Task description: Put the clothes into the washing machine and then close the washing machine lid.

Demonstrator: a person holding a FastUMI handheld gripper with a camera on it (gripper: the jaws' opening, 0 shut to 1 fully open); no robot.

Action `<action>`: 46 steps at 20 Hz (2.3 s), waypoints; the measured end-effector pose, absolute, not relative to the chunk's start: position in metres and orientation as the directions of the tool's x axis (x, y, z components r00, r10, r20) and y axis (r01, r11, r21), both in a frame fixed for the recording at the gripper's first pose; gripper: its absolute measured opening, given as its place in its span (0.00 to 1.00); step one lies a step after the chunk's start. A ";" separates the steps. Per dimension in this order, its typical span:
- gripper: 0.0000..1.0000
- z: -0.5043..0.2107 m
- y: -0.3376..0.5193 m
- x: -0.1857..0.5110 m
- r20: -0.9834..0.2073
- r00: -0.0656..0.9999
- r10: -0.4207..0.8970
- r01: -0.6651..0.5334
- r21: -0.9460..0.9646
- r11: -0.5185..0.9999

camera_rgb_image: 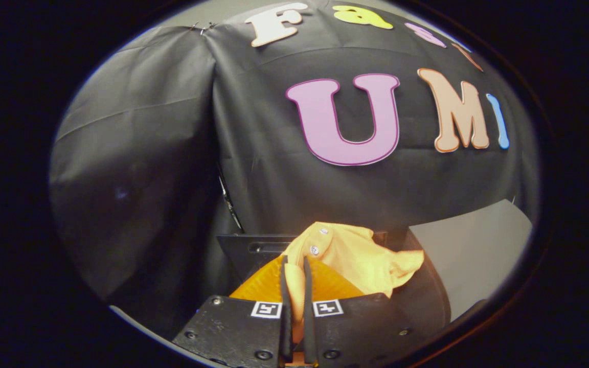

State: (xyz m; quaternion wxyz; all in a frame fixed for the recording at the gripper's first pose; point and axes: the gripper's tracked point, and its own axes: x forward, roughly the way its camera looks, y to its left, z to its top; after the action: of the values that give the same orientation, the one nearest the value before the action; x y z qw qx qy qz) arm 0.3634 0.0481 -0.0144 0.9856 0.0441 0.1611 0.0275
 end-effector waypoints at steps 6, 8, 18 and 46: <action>0.09 -0.054 0.064 0.379 -0.353 0.931 0.095 -0.047 0.141 0.989; 0.11 -0.063 0.066 0.381 -0.362 0.927 0.096 -0.048 0.140 0.989; 0.67 -0.090 0.073 0.394 -0.405 0.912 0.067 -0.020 0.118 0.993; 0.98 -0.044 0.086 0.435 -0.285 0.958 0.011 0.000 0.040 0.999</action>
State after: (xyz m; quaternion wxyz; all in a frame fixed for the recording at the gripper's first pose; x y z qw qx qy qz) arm 0.4354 0.0865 -0.0437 0.9893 0.0201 0.1442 0.0027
